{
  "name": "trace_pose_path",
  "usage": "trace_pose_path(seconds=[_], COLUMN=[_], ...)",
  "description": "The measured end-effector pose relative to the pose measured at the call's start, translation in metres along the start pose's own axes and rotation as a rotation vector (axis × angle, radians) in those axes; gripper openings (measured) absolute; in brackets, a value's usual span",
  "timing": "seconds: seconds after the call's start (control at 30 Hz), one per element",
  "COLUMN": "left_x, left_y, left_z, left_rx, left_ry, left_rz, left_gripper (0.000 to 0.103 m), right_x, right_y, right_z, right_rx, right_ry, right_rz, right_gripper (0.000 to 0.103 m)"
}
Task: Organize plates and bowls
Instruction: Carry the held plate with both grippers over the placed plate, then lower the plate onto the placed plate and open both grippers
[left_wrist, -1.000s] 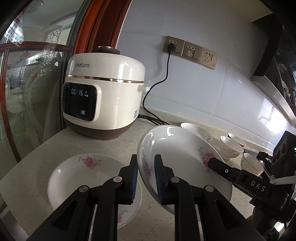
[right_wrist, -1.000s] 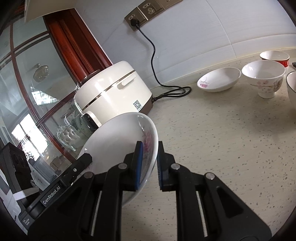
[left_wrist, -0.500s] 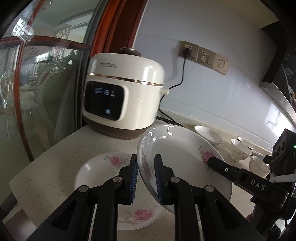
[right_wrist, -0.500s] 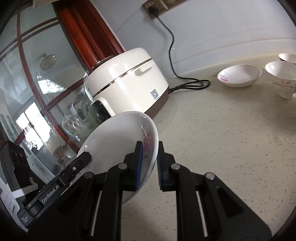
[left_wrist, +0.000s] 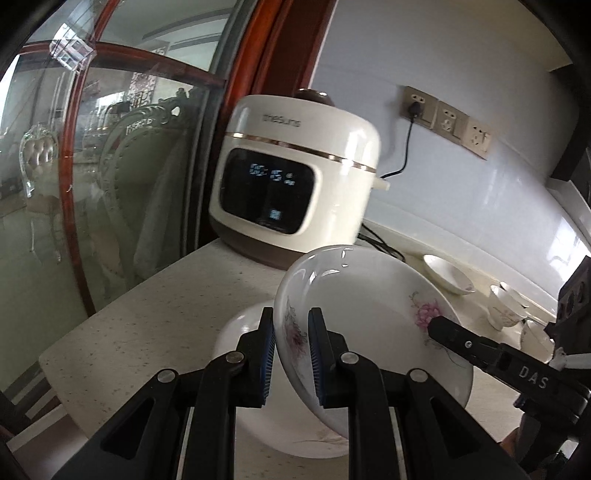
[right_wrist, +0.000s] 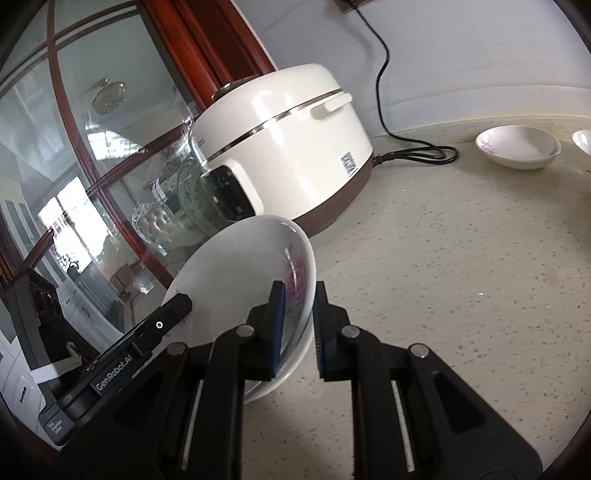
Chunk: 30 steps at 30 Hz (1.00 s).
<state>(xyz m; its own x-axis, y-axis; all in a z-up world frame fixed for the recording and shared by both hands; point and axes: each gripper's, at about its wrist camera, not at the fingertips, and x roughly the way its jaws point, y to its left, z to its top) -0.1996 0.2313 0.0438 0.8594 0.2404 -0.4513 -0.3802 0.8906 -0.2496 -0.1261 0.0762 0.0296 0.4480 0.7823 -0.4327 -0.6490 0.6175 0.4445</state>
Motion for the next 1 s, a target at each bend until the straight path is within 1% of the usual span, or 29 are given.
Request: trace_pose_path(seconds=[0.33, 0.57, 0.7, 0.8, 0.87, 0.93, 0.97, 1.0], left_x=[0.007, 0.016, 0.020, 0.023, 0.020, 0.017, 0.015, 0.014], left_y=[0.018, 0.025, 0.027, 0.030, 0.027, 0.025, 0.023, 0.023], left_z=[-0.004, -0.008, -0.011, -0.013, -0.012, -0.010, -0.010, -0.010], left_rx=[-0.008, -0.024, -0.024, -0.029, -0.010, -0.001, 0.001, 0.002], left_ry=[0.036, 0.078, 0.094, 0.104, 0.085, 0.070, 0.064, 0.063], left_rz=[0.061, 0.097, 0.119, 0.127, 0.138, 0.135, 0.132, 0.131], left_gripper=[0.017, 0.017, 0.018, 0.018, 0.018, 0.018, 0.019, 0.022], right_x=[0.021, 0.032, 0.036, 0.040, 0.039, 0.036, 0.034, 0.034], right_y=[0.015, 0.021, 0.026, 0.029, 0.029, 0.030, 0.031, 0.032], right_z=[-0.005, -0.008, -0.009, -0.011, -0.011, -0.011, -0.011, -0.012], right_rx=[-0.047, -0.076, -0.100, -0.120, -0.120, -0.125, -0.130, -0.130], right_ry=[0.109, 0.173, 0.193, 0.211, 0.209, 0.197, 0.190, 0.187], right_rz=[-0.014, -0.049, -0.071, -0.088, -0.084, -0.080, -0.076, -0.072], right_gripper=[0.018, 0.018, 0.019, 0.021, 0.025, 0.032, 0.034, 0.037])
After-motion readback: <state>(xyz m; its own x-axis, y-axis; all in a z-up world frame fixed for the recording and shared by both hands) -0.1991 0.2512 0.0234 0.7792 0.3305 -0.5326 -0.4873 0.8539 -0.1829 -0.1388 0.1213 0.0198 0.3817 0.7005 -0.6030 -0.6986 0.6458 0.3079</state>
